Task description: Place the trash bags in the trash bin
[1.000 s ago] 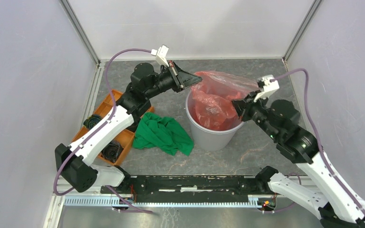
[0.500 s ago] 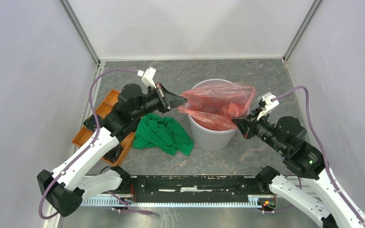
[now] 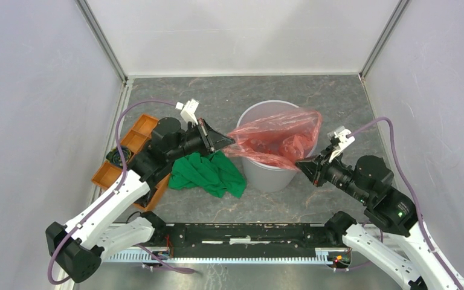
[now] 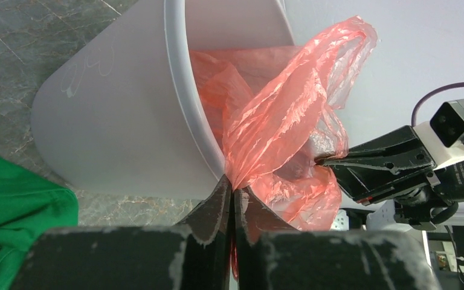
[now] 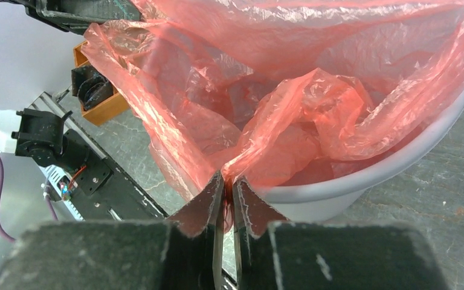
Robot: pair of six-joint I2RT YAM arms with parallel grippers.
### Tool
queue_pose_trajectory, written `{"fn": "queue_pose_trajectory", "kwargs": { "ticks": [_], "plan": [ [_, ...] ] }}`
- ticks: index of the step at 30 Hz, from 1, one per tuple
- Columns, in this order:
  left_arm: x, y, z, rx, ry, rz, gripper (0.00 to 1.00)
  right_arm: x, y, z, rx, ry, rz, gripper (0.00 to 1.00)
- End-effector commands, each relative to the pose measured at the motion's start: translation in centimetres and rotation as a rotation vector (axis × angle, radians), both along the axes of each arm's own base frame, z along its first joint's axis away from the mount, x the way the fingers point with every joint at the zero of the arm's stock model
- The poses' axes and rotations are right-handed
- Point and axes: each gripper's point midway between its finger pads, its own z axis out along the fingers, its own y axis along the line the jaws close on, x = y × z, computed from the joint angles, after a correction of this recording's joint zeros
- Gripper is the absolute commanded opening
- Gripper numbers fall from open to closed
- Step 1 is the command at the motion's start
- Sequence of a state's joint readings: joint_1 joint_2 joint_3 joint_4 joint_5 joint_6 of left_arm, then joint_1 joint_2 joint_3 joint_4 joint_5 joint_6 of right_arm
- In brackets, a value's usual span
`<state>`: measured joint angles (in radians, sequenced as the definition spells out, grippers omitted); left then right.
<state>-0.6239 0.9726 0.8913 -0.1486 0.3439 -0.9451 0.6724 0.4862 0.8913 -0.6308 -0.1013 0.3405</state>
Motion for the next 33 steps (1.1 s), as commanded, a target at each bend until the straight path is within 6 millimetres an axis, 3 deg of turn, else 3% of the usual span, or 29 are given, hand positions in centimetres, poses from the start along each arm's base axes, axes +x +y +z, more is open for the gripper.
{"fn": "queue_pose_trajectory", "kwargs": {
  "ticks": [1, 12, 18, 25, 28, 33],
  "plan": [
    [-1.2, 0.2, 0.4, -0.036, 0.007, -0.029, 0.1, -0.8, 0.0, -0.4, 0.021, 0.01, 0.02, 0.15],
    [-2.4, 0.6, -1.4, -0.001, 0.034, -0.06, 0.11, -2.5, 1.4, -4.1, 0.016, 0.02, 0.156, 0.09],
    [-1.7, 1.3, -3.1, 0.055, 0.036, -0.008, 0.12, -0.4, -0.5, -5.2, -0.038, 0.027, -0.006, 0.09],
    [1.9, 2.0, -4.9, 0.182, -0.012, 0.109, 0.1, 2.4, -3.2, -6.7, -0.09, 0.031, -0.228, 0.15],
    [2.6, 2.3, -5.2, 0.22, -0.036, 0.13, 0.1, 1.9, -4.0, -6.9, -0.095, 0.039, -0.248, 0.24],
    [2.6, 1.6, -4.7, 0.215, -0.057, 0.089, 0.09, 0.1, -5.4, -3.8, -0.118, 0.01, -0.222, 0.58]
  ]
}}
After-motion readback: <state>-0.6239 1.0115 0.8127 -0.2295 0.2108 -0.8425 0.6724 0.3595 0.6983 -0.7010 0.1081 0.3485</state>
